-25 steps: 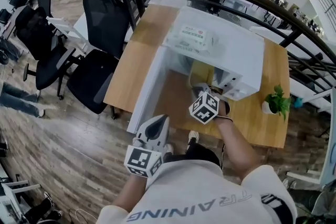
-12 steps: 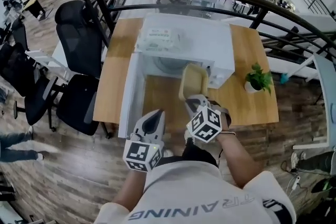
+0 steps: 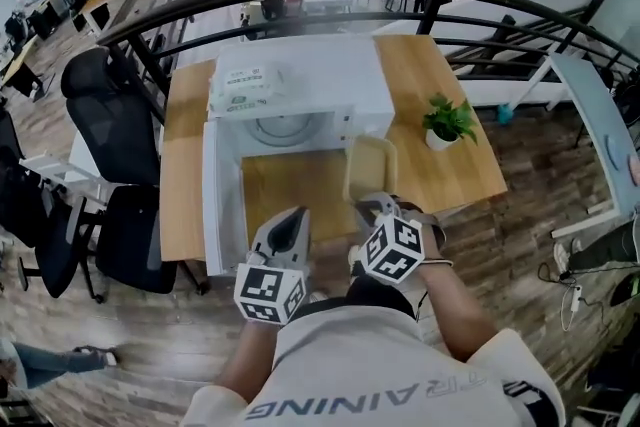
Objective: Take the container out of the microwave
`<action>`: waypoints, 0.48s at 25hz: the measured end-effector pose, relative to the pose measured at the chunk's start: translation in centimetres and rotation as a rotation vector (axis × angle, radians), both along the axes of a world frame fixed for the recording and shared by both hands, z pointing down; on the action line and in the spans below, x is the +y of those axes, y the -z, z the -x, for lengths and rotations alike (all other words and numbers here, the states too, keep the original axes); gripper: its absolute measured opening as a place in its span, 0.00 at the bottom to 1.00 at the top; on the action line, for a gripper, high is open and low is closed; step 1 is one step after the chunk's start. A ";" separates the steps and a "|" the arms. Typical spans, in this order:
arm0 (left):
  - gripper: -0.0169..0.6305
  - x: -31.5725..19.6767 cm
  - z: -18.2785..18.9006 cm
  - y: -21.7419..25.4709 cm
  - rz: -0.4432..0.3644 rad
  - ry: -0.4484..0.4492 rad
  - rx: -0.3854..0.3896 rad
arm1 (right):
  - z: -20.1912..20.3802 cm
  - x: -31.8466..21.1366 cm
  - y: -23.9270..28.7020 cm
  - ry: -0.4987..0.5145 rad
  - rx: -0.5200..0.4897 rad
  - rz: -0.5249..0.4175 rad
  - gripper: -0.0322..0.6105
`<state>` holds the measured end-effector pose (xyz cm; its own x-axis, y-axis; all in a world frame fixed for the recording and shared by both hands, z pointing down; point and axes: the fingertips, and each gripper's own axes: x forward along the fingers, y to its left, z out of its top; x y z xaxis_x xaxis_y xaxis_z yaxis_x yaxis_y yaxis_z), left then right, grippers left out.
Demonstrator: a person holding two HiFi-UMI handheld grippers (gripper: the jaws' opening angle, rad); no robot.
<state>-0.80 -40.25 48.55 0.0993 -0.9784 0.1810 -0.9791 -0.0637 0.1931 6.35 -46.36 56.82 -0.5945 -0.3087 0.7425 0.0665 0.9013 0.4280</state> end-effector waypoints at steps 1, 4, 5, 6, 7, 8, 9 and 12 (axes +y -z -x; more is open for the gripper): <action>0.07 -0.1 -0.3 0.0 0.002 -0.010 -0.002 | -0.4 -0.1 0.1 -0.012 0.003 -0.002 0.10; 0.07 -0.2 -0.8 0.0 0.008 -0.030 -0.003 | -1.3 -0.2 0.6 -0.033 0.010 -0.006 0.10; 0.08 -0.2 -0.9 0.1 0.009 -0.032 -0.003 | -1.4 -0.1 0.7 -0.034 0.013 -0.006 0.10; 0.07 -0.1 -0.9 0.1 0.010 -0.033 -0.001 | -1.5 -0.1 0.8 -0.034 0.015 -0.007 0.10; 0.07 0.0 -0.9 0.1 0.009 -0.033 0.000 | -1.5 0.0 0.7 -0.034 0.017 -0.007 0.10; 0.07 0.0 -0.8 0.0 0.009 -0.032 0.002 | -1.5 -0.1 0.5 -0.036 0.019 -0.006 0.10; 0.07 0.0 -0.7 -0.2 0.009 -0.032 0.004 | -1.5 -0.2 0.2 -0.039 0.022 -0.006 0.10; 0.07 -0.1 -0.5 -0.9 0.016 -0.030 0.008 | -1.3 -0.4 -0.6 -0.039 0.030 0.001 0.10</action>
